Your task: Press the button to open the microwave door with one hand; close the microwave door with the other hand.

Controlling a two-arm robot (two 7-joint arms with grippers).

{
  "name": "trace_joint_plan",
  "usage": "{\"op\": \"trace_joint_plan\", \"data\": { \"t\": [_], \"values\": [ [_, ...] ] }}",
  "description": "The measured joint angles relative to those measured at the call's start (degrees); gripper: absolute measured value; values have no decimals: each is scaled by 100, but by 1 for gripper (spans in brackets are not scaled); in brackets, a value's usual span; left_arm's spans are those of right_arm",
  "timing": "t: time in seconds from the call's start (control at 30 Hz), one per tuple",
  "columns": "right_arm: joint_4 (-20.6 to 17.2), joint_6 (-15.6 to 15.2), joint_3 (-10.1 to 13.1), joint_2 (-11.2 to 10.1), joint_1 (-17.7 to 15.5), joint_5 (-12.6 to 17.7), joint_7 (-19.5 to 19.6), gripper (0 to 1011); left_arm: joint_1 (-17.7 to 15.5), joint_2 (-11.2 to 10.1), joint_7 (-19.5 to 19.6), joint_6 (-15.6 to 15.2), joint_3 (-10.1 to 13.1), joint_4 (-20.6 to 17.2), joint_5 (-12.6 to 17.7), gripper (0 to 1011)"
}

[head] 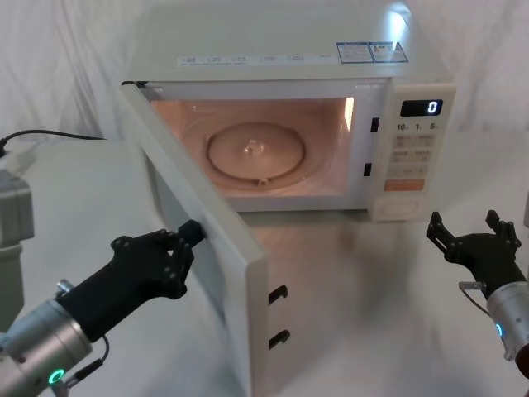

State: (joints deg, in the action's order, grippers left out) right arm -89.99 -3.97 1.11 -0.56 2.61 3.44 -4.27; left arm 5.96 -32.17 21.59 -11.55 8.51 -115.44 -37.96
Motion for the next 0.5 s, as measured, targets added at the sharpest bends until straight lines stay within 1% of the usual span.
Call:
{"op": "trace_joint_plan", "data": {
  "t": [0.27,0.3,0.37,0.4,0.43,0.47,0.5],
  "values": [
    [0,0,0,0,0,0,0,1002,-422,46,-245,-70,297,194,122,0],
    [0,0,-1,0,0,0,0,1002,-520,67,-304,-86,362,240,152,0],
    [0,0,0,0,1,0,0,1002,-610,89,-356,-106,426,282,178,0],
    [0,0,1,0,0,0,0,1002,-720,119,-414,-124,504,338,207,0],
    [0,0,0,0,0,0,0,1002,-720,119,-414,-124,504,338,207,0],
    [0,0,1,0,0,0,0,1002,-878,168,-474,-148,615,423,244,0],
    [0,0,0,0,0,0,0,1002,-878,168,-474,-148,615,423,244,0]
  ]
}}
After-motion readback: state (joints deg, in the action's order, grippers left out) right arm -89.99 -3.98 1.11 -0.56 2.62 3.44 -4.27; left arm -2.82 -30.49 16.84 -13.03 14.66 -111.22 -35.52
